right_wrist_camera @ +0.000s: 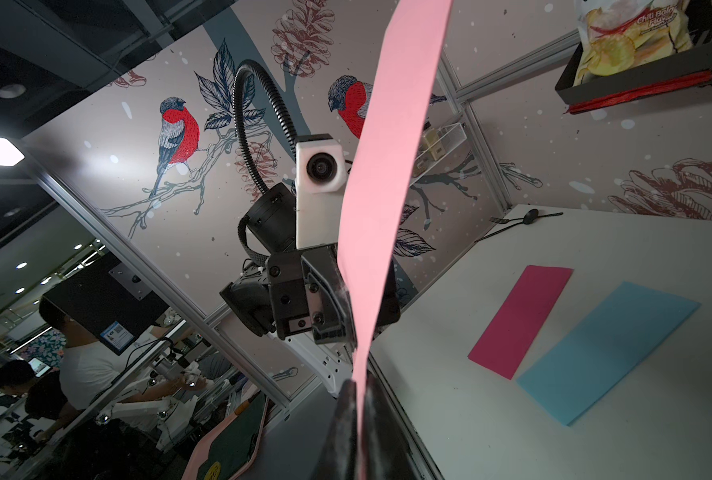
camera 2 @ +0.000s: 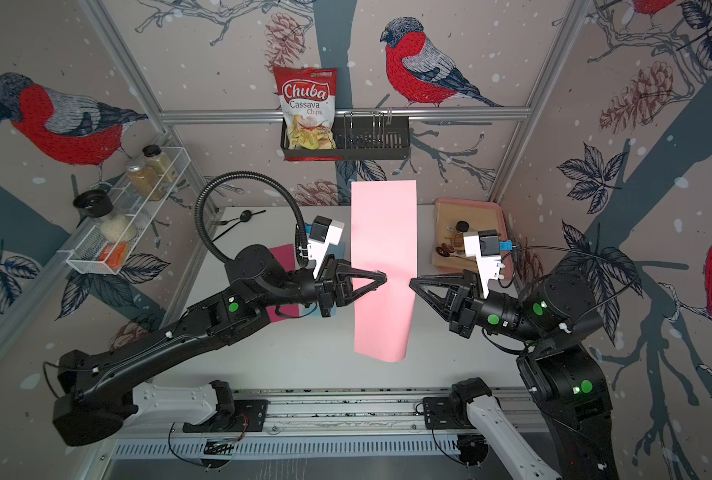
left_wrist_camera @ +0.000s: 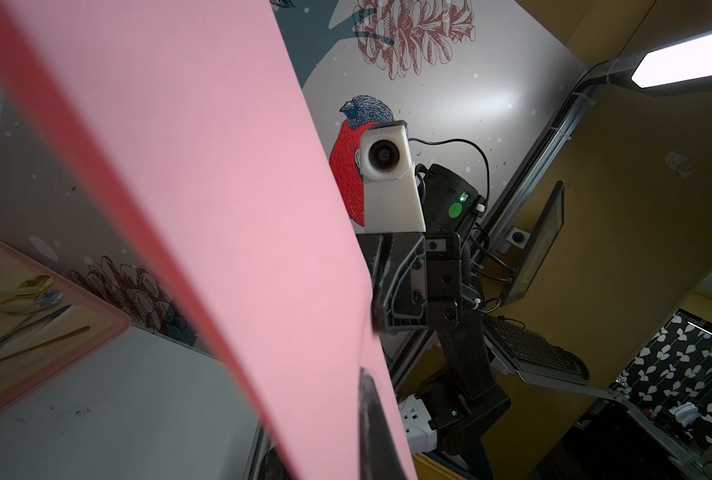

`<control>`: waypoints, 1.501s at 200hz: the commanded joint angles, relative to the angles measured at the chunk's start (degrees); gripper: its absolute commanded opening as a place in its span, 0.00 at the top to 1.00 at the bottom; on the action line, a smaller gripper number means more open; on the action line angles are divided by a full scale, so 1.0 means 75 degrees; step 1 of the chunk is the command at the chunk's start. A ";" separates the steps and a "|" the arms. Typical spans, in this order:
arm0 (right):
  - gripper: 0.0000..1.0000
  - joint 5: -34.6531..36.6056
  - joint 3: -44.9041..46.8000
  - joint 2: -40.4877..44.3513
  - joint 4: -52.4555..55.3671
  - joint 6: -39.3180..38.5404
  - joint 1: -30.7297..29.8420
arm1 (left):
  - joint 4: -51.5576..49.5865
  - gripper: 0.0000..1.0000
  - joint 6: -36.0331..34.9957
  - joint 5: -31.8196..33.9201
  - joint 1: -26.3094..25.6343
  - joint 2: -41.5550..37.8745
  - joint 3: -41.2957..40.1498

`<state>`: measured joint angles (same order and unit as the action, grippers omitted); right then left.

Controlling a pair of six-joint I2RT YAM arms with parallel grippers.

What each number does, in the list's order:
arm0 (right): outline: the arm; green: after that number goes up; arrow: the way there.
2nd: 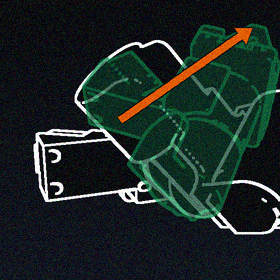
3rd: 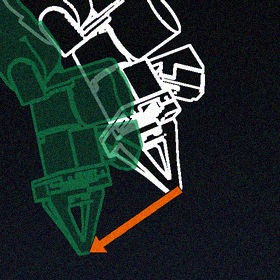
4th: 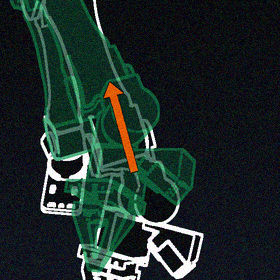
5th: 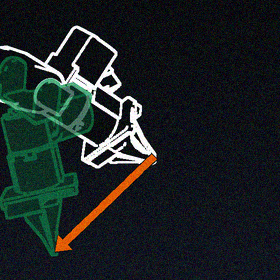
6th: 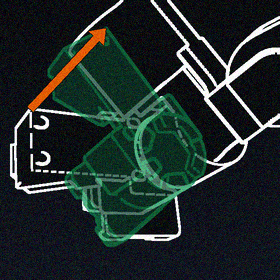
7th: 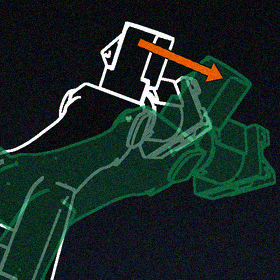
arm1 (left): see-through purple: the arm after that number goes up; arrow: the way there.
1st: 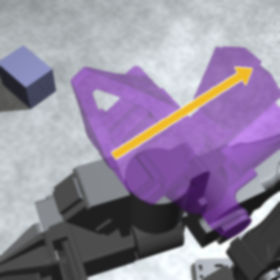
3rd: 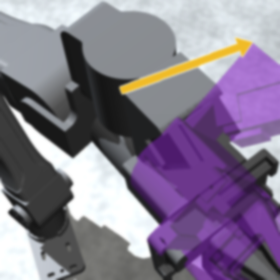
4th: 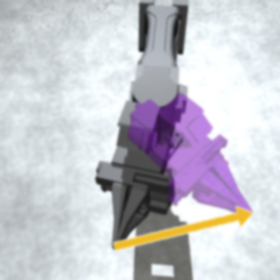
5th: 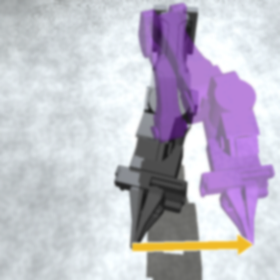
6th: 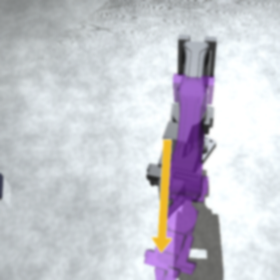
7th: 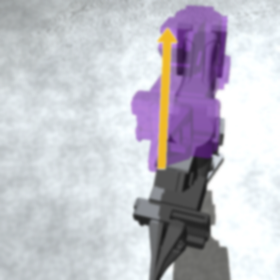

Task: Fold the rectangular paper in half along the long edge
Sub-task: Fold the paper.

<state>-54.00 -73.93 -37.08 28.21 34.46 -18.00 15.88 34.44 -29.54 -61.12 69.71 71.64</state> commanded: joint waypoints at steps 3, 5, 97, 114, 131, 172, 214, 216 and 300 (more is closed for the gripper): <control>0.98 -0.0103 0.0014 0.0062 0.0019 -0.0094 -0.0023 | 0.0096 1.00 -0.0076 0.0044 -0.0003 -0.0051 0.0039; 0.98 -0.0104 0.0014 0.0076 0.0020 -0.0088 -0.0016 | 0.0097 1.00 -0.0076 0.0047 0.0003 -0.0049 0.0036; 0.98 -0.0079 0.0326 0.0290 0.0503 -0.0279 -0.0014 | -0.0005 1.00 -0.0129 0.0014 0.0017 -0.0027 0.0162; 0.86 -0.0050 0.0355 0.0280 0.0563 -0.0312 -0.0014 | -0.0042 1.00 -0.0142 0.0032 0.0023 -0.0036 0.0174; 0.89 -0.0076 0.0427 0.0303 0.0578 -0.0328 -0.0036 | -0.0055 1.00 -0.0144 0.0022 0.0029 -0.0038 0.0181; 0.86 -0.0115 0.0433 0.0334 0.0625 -0.0321 -0.0041 | -0.0037 1.00 -0.0135 0.0009 0.0032 -0.0017 0.0170; 0.87 -0.0283 0.0474 0.0409 0.0609 -0.0248 -0.0051 | -0.0010 1.00 -0.0128 -0.0001 0.0040 -0.0001 0.0205; 0.88 -0.0302 0.0483 0.0418 0.0601 -0.0238 -0.0064 | -0.0014 1.00 -0.0130 -0.0002 0.0040 0.0007 0.0206; 0.84 -0.0429 0.0796 0.0614 0.0621 -0.0141 -0.0107 | -0.0121 1.00 -0.0216 0.0001 0.0107 0.0064 0.0411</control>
<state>-56.12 -68.20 -32.58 33.12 33.39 -18.65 13.15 34.02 -29.87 -60.58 70.17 73.91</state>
